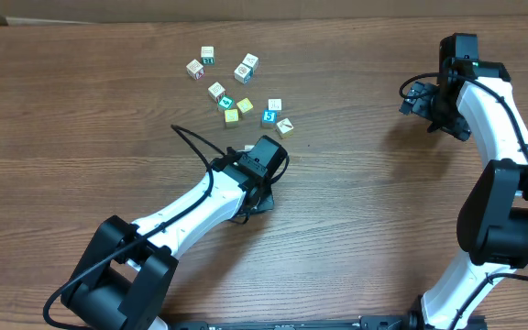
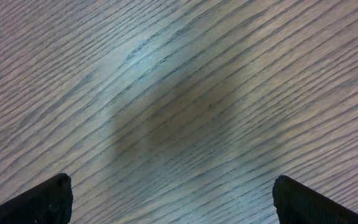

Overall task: Form a circle
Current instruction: 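Lower the blue 8 block below the acorn and 2 blocks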

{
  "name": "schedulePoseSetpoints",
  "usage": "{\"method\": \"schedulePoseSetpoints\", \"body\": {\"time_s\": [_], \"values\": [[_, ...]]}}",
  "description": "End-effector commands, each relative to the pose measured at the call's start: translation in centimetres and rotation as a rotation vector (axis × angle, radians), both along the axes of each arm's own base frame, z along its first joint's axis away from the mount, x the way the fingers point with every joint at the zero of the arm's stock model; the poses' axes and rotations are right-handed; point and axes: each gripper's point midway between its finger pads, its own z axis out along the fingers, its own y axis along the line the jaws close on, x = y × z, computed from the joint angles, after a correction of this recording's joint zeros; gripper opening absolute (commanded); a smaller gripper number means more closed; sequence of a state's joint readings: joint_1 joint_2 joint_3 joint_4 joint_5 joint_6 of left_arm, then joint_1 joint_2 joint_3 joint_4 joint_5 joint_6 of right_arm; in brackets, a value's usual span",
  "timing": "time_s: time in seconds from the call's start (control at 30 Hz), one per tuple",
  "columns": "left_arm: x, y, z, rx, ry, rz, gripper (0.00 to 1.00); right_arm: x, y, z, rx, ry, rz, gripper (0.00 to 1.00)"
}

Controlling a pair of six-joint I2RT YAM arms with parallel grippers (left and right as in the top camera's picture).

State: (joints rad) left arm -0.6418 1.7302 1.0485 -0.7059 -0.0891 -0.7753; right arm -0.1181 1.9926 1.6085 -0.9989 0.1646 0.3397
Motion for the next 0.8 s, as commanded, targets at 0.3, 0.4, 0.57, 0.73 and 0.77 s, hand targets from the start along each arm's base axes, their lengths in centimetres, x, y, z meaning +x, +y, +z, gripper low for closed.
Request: {"method": "schedulePoseSetpoints", "body": {"time_s": [0.3, 0.4, 0.57, 0.73, 0.77], "values": [[0.8, 0.3, 0.3, 0.046, -0.047, -0.076, 0.15, 0.6, -0.3, 1.8, -0.016, -0.047, -0.003, 1.00], [1.2, 0.4, 0.4, 0.059, -0.068, -0.089, 0.17, 0.6, -0.3, 1.8, -0.016, -0.047, -0.003, 1.00], [1.6, 0.3, 0.5, 0.058, -0.087, -0.088, 0.19, 0.6, -0.3, 1.8, -0.016, -0.047, -0.003, 1.00], [1.7, 0.2, 0.3, 0.057, -0.088, -0.088, 0.21, 0.6, -0.3, 1.8, -0.016, -0.047, -0.003, 1.00], [1.7, 0.2, 0.1, 0.059, -0.085, -0.088, 0.21, 0.6, -0.3, 1.8, -0.016, -0.047, -0.003, 1.00]]}}
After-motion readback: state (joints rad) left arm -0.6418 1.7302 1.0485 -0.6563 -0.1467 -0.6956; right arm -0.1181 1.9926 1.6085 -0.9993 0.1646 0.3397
